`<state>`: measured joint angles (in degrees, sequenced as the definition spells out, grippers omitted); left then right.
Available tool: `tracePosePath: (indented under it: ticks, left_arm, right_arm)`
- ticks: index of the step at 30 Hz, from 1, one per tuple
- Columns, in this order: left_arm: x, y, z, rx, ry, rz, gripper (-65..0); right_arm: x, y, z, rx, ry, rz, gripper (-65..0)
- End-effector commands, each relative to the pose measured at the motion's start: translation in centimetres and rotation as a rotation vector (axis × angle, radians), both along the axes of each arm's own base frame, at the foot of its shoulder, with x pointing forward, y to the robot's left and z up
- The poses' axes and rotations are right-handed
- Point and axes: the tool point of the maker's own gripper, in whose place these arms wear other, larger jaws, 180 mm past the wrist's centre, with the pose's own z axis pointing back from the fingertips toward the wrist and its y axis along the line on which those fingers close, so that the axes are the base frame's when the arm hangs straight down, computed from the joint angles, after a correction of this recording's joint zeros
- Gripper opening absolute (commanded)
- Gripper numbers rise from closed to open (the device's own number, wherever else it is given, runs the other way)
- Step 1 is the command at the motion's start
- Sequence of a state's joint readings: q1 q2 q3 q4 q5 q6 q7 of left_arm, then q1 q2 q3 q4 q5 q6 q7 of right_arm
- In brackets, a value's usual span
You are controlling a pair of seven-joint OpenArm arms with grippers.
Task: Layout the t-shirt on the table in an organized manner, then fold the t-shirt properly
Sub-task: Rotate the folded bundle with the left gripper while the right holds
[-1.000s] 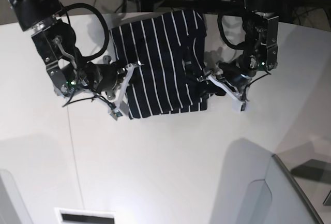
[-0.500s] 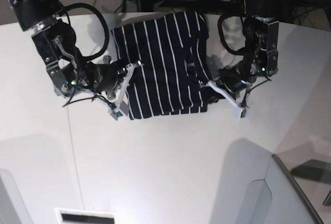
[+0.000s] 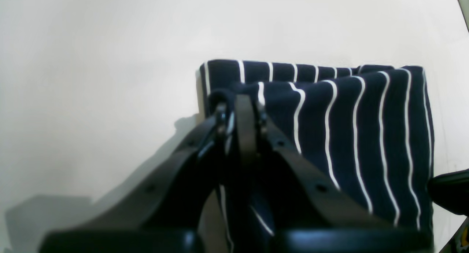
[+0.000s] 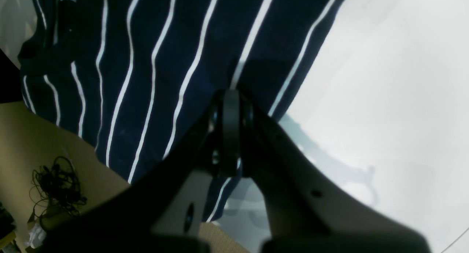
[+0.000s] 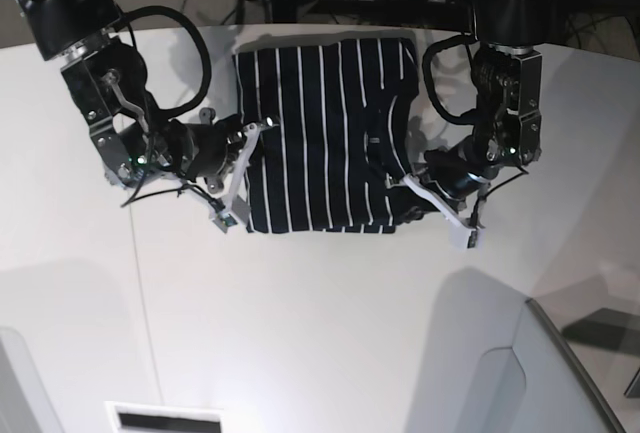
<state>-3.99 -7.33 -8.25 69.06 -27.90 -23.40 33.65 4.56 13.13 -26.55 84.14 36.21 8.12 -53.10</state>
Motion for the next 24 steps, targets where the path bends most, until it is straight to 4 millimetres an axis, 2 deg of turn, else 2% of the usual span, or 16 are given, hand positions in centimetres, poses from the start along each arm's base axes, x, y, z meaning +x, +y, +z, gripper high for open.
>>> tracePosePath:
  ticks: [1,7,9,12,16,24]
  left_arm:
    - [2.0,0.1,2.2,-0.013,-0.078,0.005,-65.0]
    - [2.9,0.0,3.0,-0.016,-0.092,0.003,-65.0]
    - [2.7,-0.7,2.7,-0.023,-0.054,-0.015,-65.0]
    - [3.2,-1.7,3.6,-0.025,-0.053,-0.024,-65.0]
    - [4.2,-1.1,4.8,-0.024,-0.061,0.066,-65.0]
    - [7.2,-1.3,7.1,-0.018,-0.079,0.047,-65.0]
  right_arm:
    - [1.1,0.3,1.1,0.023,-0.039,0.002,-65.0]
    - [1.1,0.2,0.9,0.02,-0.032,0.0,-65.0]
    - [1.0,0.0,0.5,0.013,-0.019,-0.005,-65.0]
    - [1.0,-0.2,-0.1,0.013,-0.016,-0.018,-65.0]
    - [1.3,-0.1,-0.1,0.026,-0.034,-0.03,-65.0]
    - [1.4,-0.1,0.0,0.027,-0.037,-0.031,-65.0]
